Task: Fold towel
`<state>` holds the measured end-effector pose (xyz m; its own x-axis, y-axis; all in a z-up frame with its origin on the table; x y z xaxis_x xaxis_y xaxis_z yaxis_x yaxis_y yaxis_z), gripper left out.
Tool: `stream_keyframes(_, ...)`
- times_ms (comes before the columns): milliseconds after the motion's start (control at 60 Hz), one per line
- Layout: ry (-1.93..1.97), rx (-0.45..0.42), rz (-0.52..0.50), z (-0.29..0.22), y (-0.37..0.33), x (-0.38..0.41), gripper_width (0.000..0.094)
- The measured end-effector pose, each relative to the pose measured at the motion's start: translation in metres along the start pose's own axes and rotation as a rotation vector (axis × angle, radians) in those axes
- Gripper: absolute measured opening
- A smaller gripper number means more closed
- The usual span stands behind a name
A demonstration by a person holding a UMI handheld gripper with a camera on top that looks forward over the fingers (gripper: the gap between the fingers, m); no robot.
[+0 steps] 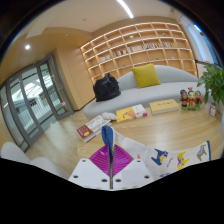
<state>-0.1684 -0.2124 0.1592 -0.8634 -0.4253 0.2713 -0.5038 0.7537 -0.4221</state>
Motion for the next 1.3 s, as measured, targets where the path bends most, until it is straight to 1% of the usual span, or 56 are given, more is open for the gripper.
stream_keyframes(67, 0.02, -0.057, -0.022, -0.031, -0.021, -0.009, 0.0016)
stream_keyframes(117, 0.025, -0.087, -0.009, -0.046, -0.031, -0.033, 0.0017)
stream_keyframes(167, 0.025, -0.094, 0.038, -0.053, -0.037, -0.057, 0.0018)
stream_keyframes(250, 0.017, -0.074, 0.143, -0.044, -0.041, -0.124, 0.0022)
stream_keyframes(267, 0.014, -0.068, 0.161, -0.037, -0.04, -0.149, 0.0022)
stream_keyframes(350, 0.024, -0.016, 0.271, -0.012, -0.046, -0.21, 0.0024)
stream_keyframes(383, 0.027, 0.003, 0.318, 0.001, -0.049, -0.242, 0.0045)
stream_keyframes(400, 0.029, 0.014, 0.341, 0.007, -0.051, -0.254, 0.0074)
stream_keyframes(433, 0.034, 0.042, 0.388, 0.02, -0.056, -0.277, 0.0202)
stream_keyframes(450, 0.033, 0.055, 0.41, 0.025, -0.059, -0.288, 0.029)
stream_keyframes(483, 0.029, 0.067, 0.453, 0.032, -0.066, -0.307, 0.0516)
stream_keyframes(517, 0.028, 0.067, 0.487, 0.036, -0.075, -0.323, 0.0697)
stream_keyframes(550, 0.021, 0.065, 0.52, 0.039, -0.085, -0.335, 0.0799)
stream_keyframes(583, 0.014, 0.062, 0.536, 0.041, -0.096, -0.345, 0.0851)
stream_keyframes(633, 0.002, 0.047, 0.555, 0.037, -0.11, -0.347, 0.0852)
stream_keyframes(767, -0.037, 0.026, 0.528, 0.029, -0.146, -0.331, 0.0851)
stream_keyframes(1100, -0.128, 0.034, 0.479, 0.038, -0.234, -0.245, 0.0856)
stream_keyframes(1300, -0.164, 0.025, 0.465, 0.044, -0.274, -0.211, 0.0859)
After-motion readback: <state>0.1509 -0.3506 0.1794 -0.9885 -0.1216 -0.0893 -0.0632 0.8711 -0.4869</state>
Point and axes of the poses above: the point between the fingertips, and its own axes, seen from behind it with the camera up: x to the left, z down, y forward, the way the camera looks, the point moved 3 cm from there along -y, backward, against the way the camera looks, and after that the axes turned 2 degrees about -y, right-handed, at the moved point
